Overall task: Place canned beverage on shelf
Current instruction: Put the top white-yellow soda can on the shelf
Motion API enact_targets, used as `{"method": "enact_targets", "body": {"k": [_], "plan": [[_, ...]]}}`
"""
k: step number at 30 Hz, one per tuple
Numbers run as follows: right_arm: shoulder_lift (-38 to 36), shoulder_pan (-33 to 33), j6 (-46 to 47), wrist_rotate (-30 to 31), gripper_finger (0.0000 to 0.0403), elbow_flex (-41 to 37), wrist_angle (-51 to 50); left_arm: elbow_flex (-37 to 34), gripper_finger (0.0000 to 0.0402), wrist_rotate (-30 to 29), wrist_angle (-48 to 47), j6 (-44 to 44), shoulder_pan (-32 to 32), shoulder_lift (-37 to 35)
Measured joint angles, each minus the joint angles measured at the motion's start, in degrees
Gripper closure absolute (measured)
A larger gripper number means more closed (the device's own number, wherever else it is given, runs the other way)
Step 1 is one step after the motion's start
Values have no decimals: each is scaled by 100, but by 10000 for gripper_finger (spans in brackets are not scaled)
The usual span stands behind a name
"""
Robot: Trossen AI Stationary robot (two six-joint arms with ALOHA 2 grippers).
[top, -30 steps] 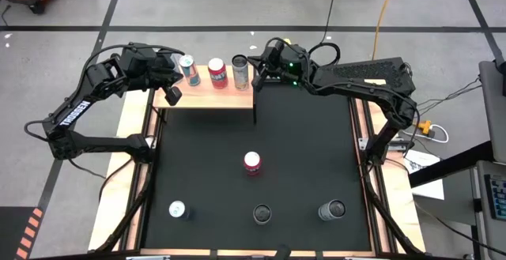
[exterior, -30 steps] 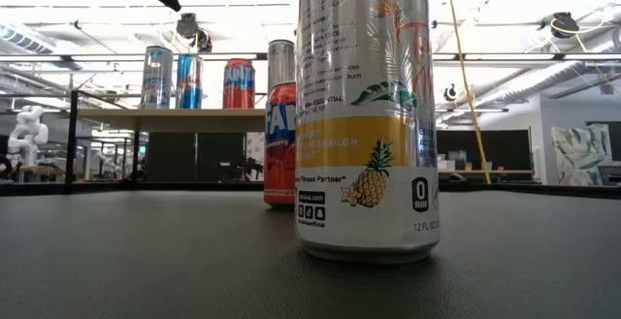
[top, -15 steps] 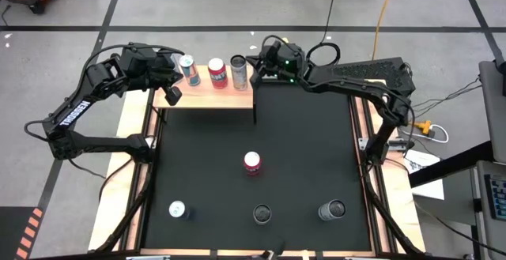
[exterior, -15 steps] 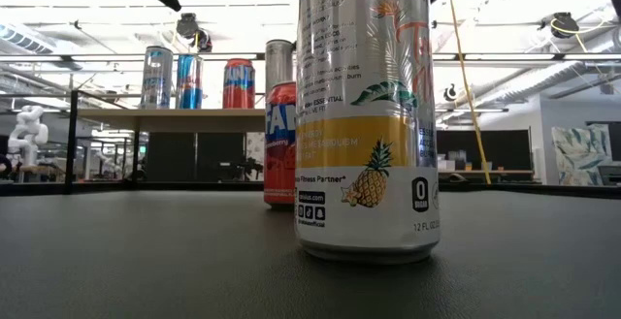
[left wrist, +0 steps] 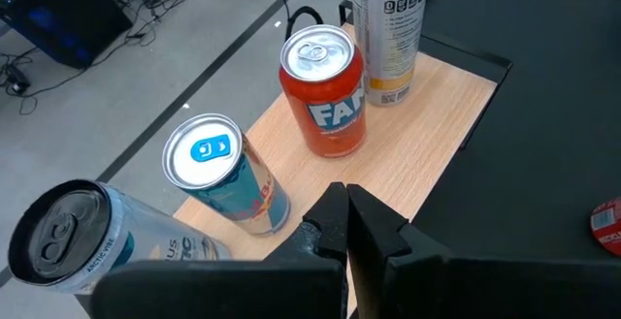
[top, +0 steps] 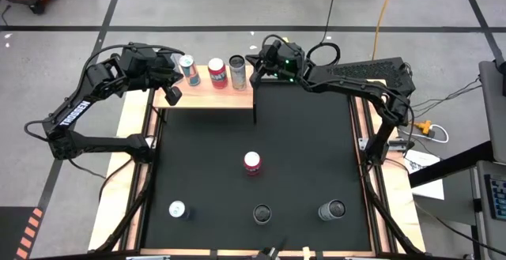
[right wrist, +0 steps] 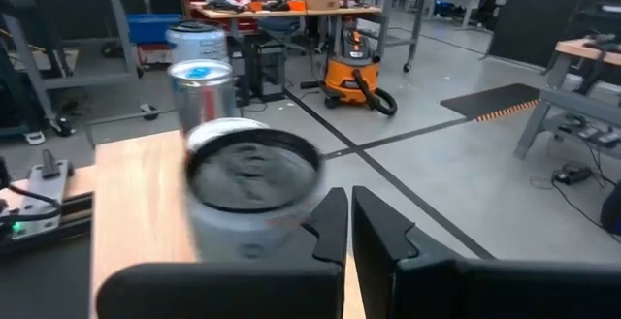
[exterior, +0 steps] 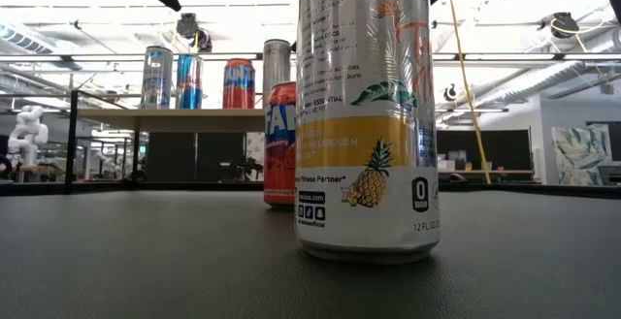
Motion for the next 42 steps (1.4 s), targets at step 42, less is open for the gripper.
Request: {"method": "enact_targets", "body": {"k": [42], "plan": [[-2,295,134,-907,403,4,-421,0,401,0,81,-11,0,0]]}}
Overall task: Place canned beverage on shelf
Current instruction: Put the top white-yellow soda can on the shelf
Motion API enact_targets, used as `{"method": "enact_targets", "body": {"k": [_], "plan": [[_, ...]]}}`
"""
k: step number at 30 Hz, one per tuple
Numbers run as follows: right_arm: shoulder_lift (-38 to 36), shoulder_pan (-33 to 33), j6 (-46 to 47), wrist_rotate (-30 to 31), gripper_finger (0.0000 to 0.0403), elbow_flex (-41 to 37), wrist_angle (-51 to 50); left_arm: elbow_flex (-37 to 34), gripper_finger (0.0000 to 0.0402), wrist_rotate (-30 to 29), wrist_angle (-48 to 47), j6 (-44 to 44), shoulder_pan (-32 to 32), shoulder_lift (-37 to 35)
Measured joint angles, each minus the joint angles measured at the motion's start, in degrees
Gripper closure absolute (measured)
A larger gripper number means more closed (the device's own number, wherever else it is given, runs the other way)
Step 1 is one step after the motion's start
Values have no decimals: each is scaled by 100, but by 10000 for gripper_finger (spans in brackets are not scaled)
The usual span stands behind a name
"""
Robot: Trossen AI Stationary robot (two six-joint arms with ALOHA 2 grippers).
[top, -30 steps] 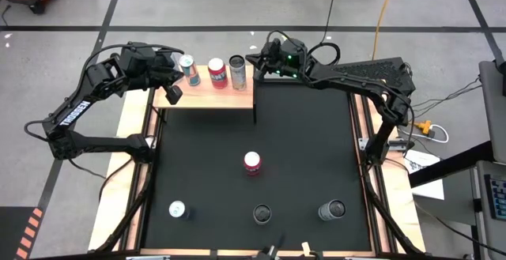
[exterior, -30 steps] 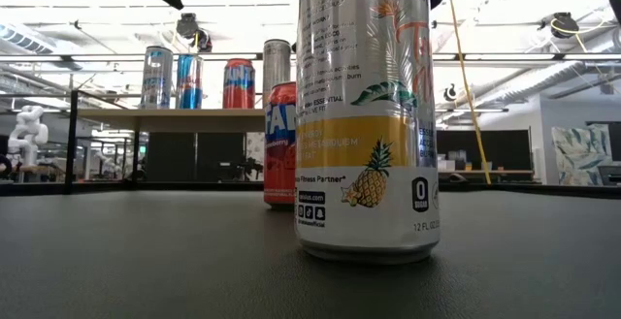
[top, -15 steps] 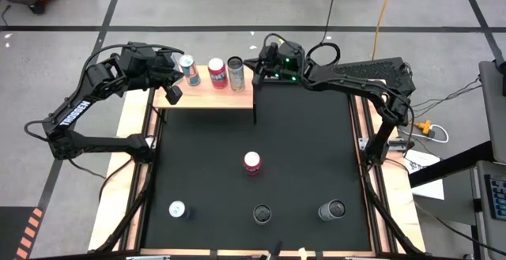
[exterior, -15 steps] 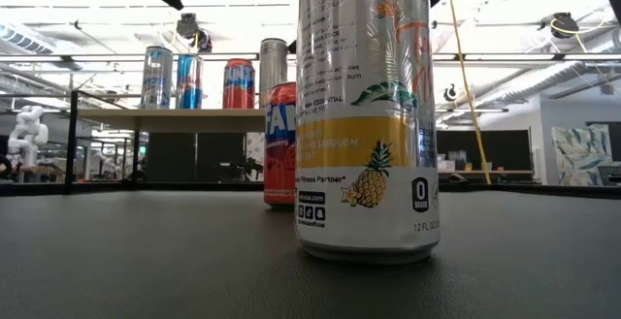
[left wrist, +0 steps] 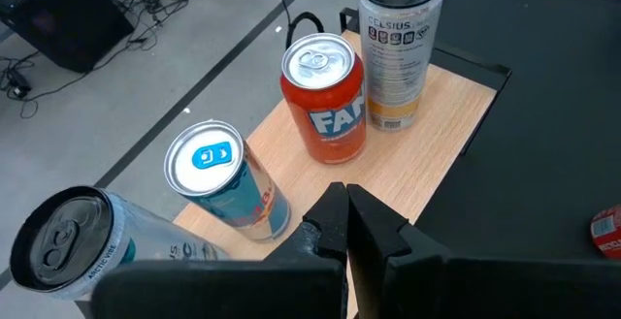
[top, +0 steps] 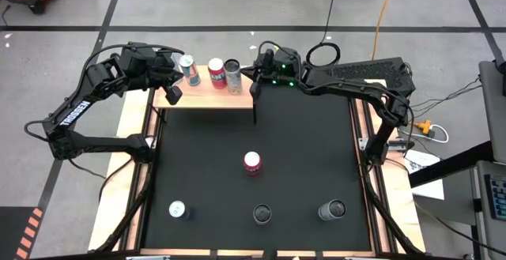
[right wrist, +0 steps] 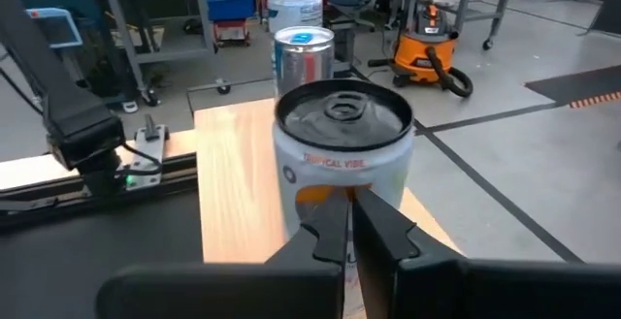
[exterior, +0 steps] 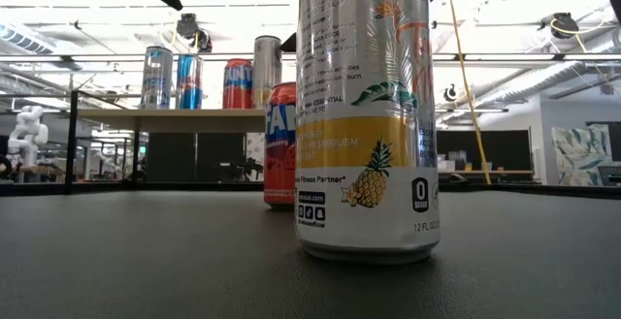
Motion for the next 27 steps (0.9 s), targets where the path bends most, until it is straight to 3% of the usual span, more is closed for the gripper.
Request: {"method": "enact_targets", "body": {"k": [2,7,15,20,27], "plan": [[-61,41,-28,80,403,0,-133,-1,401,0,-9,0,0,0],[-363,170,-341,922,403,-2,-152,-1,401,-2,-17,0,0,0],[-374,-165,-361,890,403,2,300,1,401,0,10,-112,0,0],[-187,-431,42,199,403,0,399,0,401,-1,38,-122,0,0],[60,-455,141,144,403,0,506,1,401,-1,38,-122,0,0]]}}
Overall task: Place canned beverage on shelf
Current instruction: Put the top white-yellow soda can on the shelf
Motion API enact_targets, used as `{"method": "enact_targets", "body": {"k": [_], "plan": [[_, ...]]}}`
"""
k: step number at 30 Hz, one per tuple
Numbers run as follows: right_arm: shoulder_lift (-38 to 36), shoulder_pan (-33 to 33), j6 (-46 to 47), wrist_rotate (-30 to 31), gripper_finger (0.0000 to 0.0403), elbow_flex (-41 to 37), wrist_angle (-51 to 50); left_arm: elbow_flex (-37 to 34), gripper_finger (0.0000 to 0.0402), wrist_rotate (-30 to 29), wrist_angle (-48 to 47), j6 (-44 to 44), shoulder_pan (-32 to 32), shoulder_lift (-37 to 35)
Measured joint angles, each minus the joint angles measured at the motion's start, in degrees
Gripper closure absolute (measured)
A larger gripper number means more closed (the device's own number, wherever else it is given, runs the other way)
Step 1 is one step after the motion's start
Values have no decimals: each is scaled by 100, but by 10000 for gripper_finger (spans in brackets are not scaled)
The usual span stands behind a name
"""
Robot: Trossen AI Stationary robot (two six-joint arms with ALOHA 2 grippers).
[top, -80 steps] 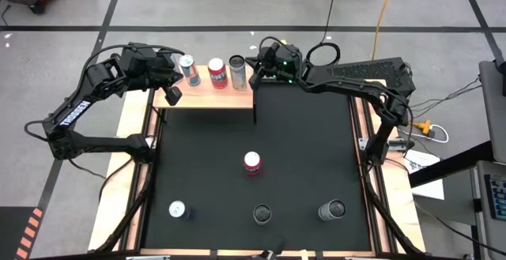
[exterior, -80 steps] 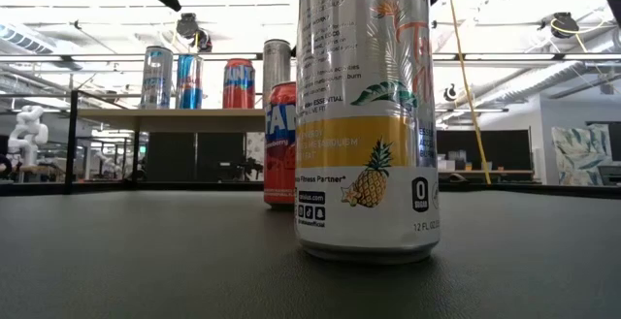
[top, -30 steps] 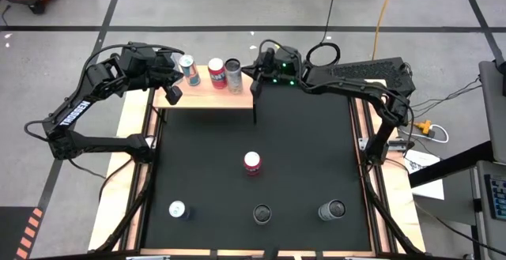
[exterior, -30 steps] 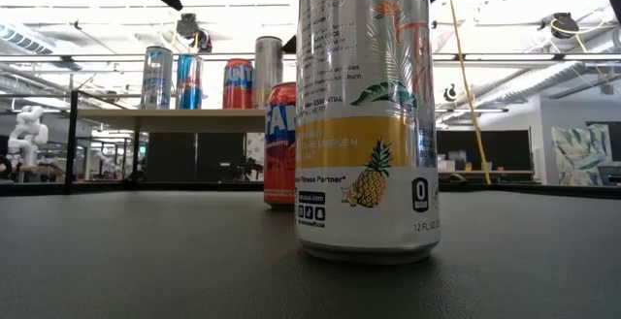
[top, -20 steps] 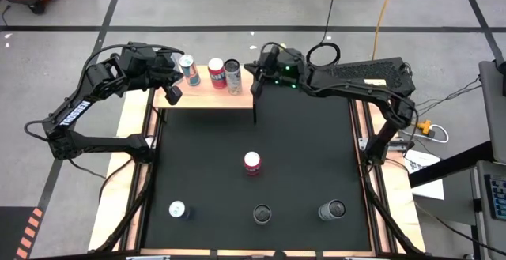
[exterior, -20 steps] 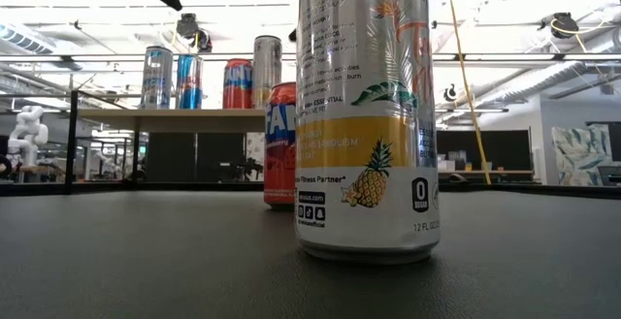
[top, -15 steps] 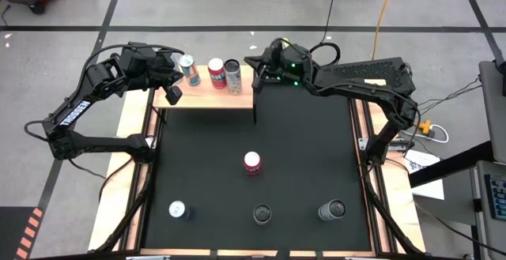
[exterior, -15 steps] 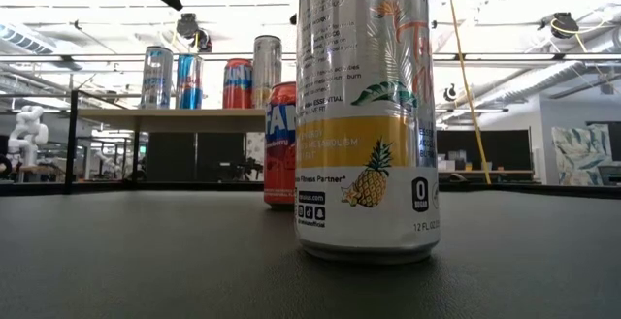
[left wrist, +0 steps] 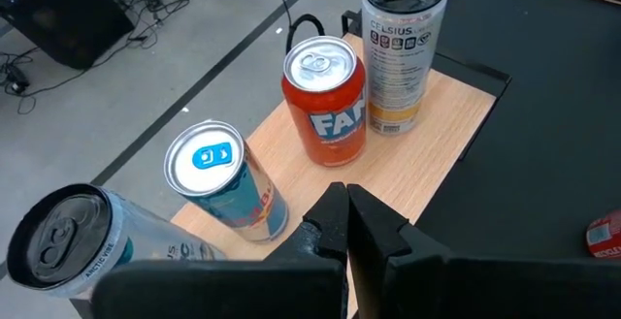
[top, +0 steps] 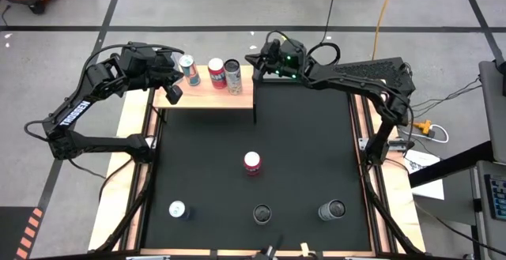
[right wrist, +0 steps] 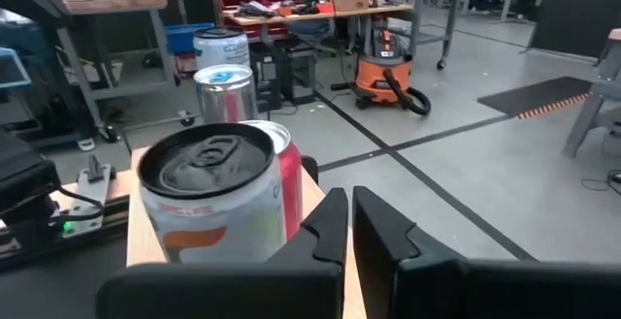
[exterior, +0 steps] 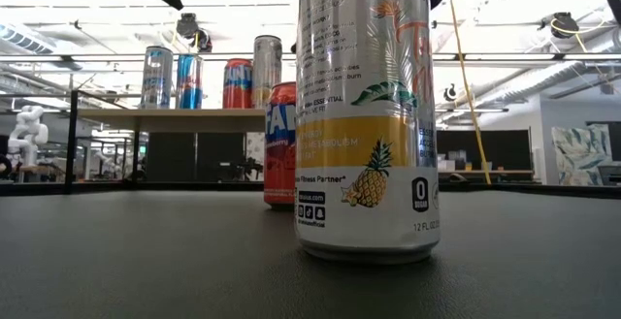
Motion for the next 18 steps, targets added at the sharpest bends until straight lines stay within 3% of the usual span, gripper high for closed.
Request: {"method": "enact_targets", "body": {"k": [18], "plan": [[130,102,102,-254,403,0,46,0,401,1,19,0,0,-2]]}}
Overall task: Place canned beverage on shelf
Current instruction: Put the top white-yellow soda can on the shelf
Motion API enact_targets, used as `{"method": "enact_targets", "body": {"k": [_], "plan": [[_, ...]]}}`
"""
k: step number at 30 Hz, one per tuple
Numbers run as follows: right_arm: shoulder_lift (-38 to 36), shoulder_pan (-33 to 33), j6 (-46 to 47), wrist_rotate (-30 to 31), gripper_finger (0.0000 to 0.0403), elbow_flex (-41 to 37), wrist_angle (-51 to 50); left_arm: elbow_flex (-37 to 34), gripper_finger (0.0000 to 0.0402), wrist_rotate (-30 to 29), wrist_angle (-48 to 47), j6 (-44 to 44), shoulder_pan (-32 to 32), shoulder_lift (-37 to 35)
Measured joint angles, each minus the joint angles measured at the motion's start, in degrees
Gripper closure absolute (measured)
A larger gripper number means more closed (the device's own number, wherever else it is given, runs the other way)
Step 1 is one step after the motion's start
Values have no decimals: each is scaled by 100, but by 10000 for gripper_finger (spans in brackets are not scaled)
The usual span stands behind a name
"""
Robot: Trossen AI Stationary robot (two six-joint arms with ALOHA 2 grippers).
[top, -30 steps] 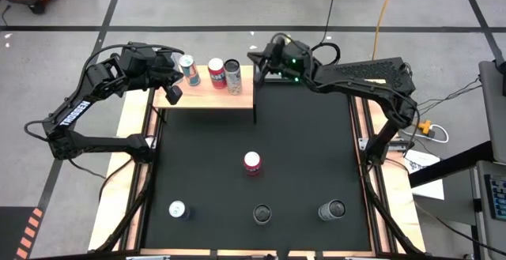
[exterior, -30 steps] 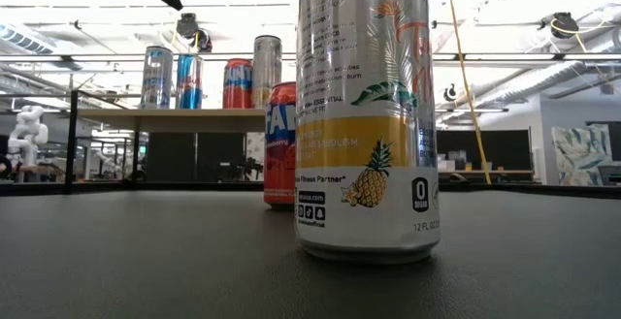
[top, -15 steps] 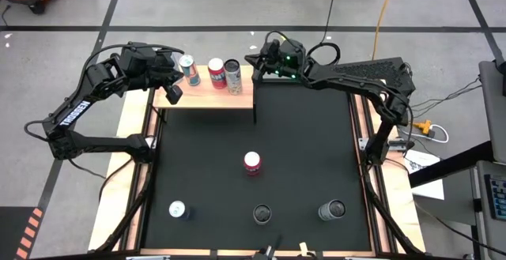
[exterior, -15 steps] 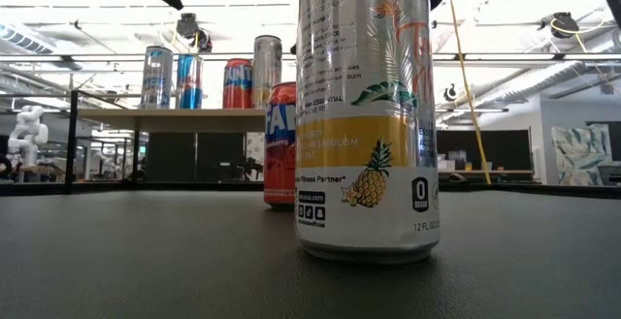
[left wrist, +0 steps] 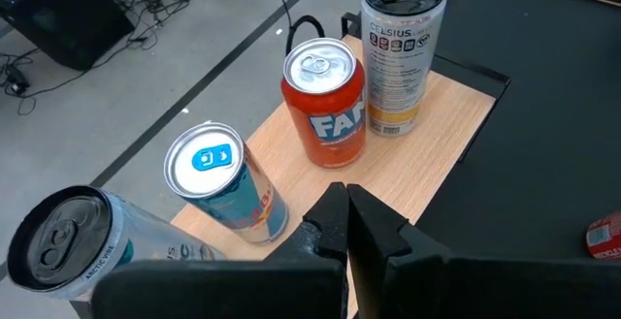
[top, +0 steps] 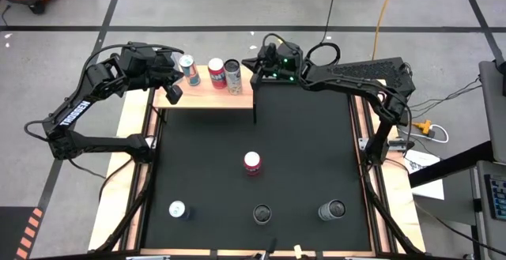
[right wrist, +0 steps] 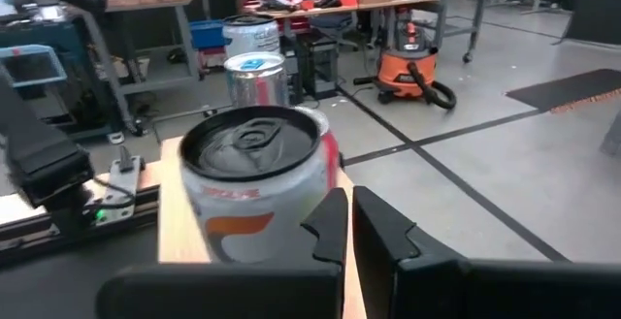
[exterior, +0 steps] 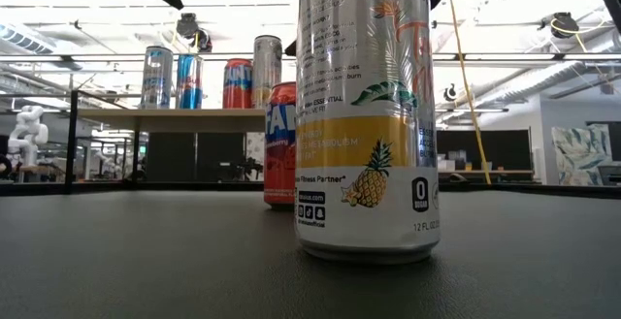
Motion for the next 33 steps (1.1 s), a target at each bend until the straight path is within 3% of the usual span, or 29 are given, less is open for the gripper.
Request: {"method": "enact_targets", "body": {"k": [33], "plan": [[-1,628,-57,-30,403,0,-258,-2,401,0,22,-9,0,43]]}}
